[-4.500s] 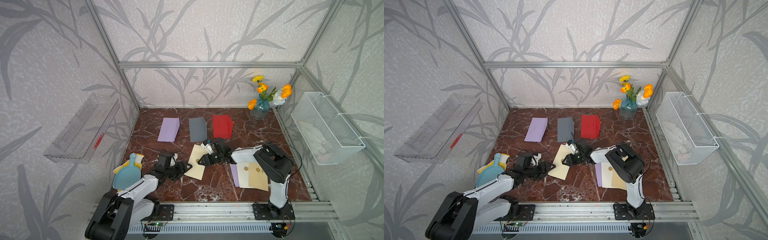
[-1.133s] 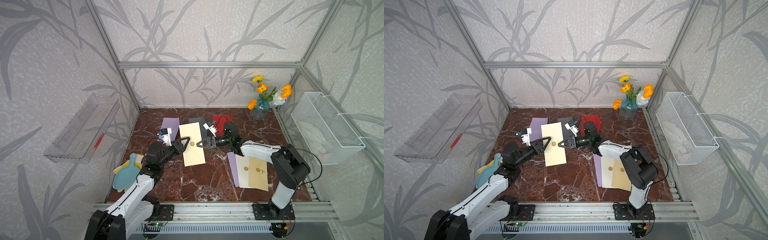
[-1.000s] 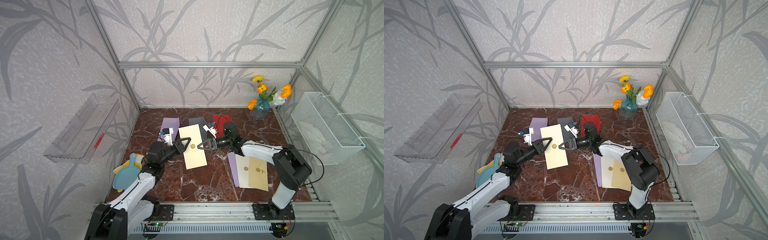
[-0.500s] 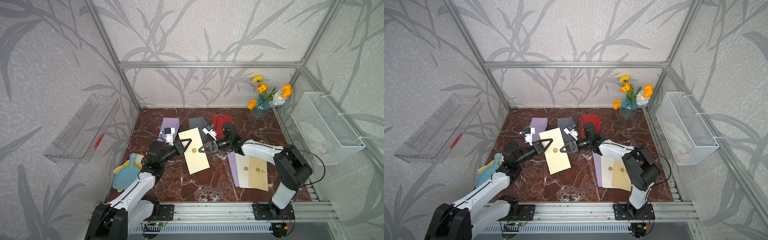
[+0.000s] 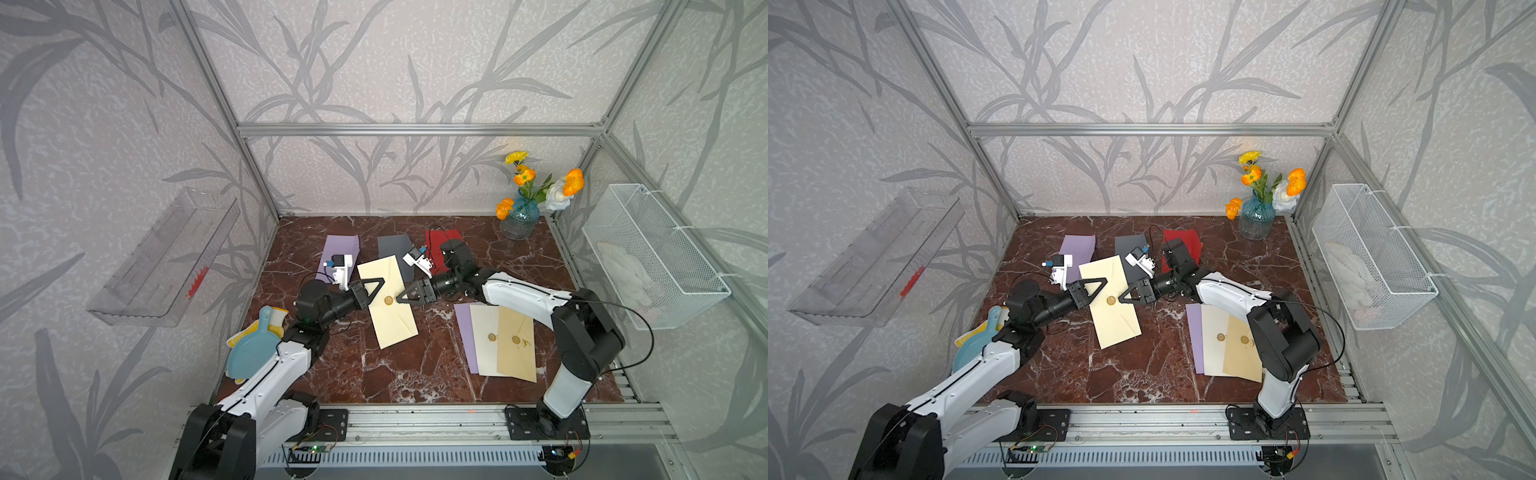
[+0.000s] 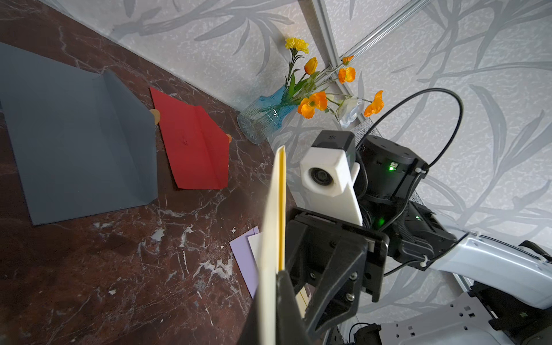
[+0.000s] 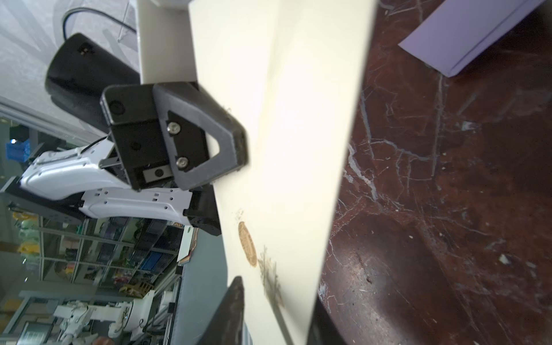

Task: Open the envelope
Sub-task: Pick up the envelope from the center of the board, then open the envelope flap on the envelope.

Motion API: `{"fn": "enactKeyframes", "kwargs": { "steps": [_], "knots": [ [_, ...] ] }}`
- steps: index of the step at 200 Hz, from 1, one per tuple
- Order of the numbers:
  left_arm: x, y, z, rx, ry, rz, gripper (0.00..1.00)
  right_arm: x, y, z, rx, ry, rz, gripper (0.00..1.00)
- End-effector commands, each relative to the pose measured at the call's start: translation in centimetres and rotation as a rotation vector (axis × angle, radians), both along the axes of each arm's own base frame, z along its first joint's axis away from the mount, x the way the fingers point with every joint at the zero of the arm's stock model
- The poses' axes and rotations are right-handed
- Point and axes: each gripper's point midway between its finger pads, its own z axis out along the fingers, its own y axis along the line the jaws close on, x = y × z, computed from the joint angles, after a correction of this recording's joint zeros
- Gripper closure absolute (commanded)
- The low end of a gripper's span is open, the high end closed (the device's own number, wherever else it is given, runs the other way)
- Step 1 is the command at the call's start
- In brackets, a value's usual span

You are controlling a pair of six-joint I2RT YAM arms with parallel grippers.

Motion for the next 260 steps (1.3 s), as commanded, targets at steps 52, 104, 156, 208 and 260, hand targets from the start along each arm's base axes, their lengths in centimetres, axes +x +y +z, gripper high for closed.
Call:
{"fn": "enactKeyframes", "kwargs": {
  "steps": [52,104,156,208,260],
  "knots": [
    [3.5,2.6,0.6,0.158,0.010,0.204,1.00,3.6,-2.9,-0.1,-0.441,-0.549,-0.343,0.51],
    [5.2,2.6,1.1,0.119,0.050,0.243,1.00,4.0,-1.6,-1.4,-0.475,-0.632,-0.431,0.50],
    [6.3,2.6,0.8,0.090,0.113,0.269,1.00,4.2,-0.5,-1.3,-0.504,-0.714,-0.420,0.50],
    [7.5,2.7,1.0,0.085,0.139,0.298,1.00,3.6,0.8,-1.4,-0.525,-0.787,-0.405,0.50],
    [7.8,2.6,1.0,0.053,0.167,0.305,1.00,3.8,0.7,-1.6,-0.574,-0.841,-0.423,0.50]
  ]
}}
